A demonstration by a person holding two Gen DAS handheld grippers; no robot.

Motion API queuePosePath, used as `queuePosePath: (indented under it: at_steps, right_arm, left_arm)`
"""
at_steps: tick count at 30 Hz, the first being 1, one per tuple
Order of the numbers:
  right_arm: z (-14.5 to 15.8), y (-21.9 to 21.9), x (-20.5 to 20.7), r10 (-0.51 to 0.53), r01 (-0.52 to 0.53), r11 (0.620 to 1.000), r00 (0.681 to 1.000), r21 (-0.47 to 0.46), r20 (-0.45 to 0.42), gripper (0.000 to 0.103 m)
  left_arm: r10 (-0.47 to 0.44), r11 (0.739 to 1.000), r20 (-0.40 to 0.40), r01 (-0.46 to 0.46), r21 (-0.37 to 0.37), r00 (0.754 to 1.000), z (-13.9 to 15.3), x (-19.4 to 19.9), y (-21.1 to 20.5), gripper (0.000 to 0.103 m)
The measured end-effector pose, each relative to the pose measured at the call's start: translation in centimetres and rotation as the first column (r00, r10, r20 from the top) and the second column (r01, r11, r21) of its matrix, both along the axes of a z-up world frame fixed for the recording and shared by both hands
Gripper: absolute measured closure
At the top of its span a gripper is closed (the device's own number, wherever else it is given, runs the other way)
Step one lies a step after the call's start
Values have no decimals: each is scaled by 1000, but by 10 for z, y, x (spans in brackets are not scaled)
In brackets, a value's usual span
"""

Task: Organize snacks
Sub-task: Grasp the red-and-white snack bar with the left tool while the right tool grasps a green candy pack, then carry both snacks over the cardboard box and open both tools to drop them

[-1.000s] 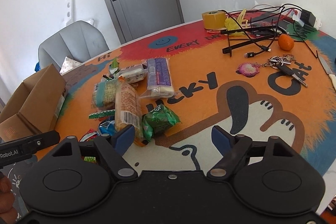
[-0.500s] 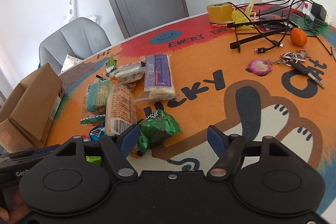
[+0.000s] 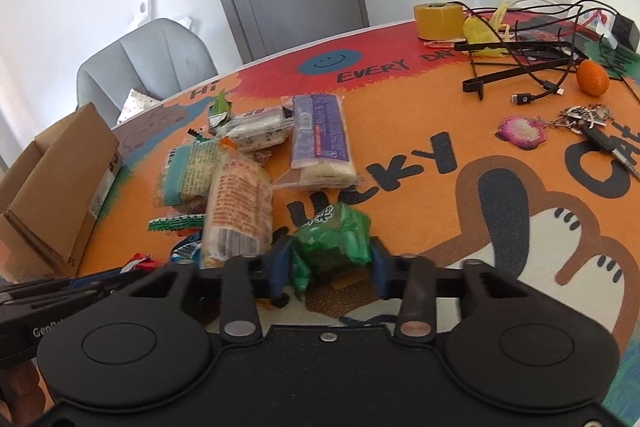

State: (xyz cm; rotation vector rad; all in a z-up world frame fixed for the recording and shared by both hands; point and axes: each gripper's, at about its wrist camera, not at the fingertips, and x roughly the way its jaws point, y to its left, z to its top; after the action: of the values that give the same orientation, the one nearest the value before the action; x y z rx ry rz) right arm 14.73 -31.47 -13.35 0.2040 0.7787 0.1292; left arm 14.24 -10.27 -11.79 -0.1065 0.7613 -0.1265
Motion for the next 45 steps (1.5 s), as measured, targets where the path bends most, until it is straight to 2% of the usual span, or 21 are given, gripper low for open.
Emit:
queuePosePath:
  at_steps: [17, 27, 45]
  right_arm:
    - [34, 13, -29, -10, 14, 999, 995, -36, 95, 65]
    - [53, 33, -43, -5, 12, 999, 987, -40, 158, 66]
    - [77, 77, -45, 57, -55, 998, 970, -16, 236, 66]
  left_arm:
    - [28, 999, 114, -25, -28, 993, 34, -32, 17, 84]
    - [67, 997, 214, -60, -41, 974, 64, -54, 38, 84]
    - [145, 989, 280, -138, -44, 949, 92, -63, 76, 84]
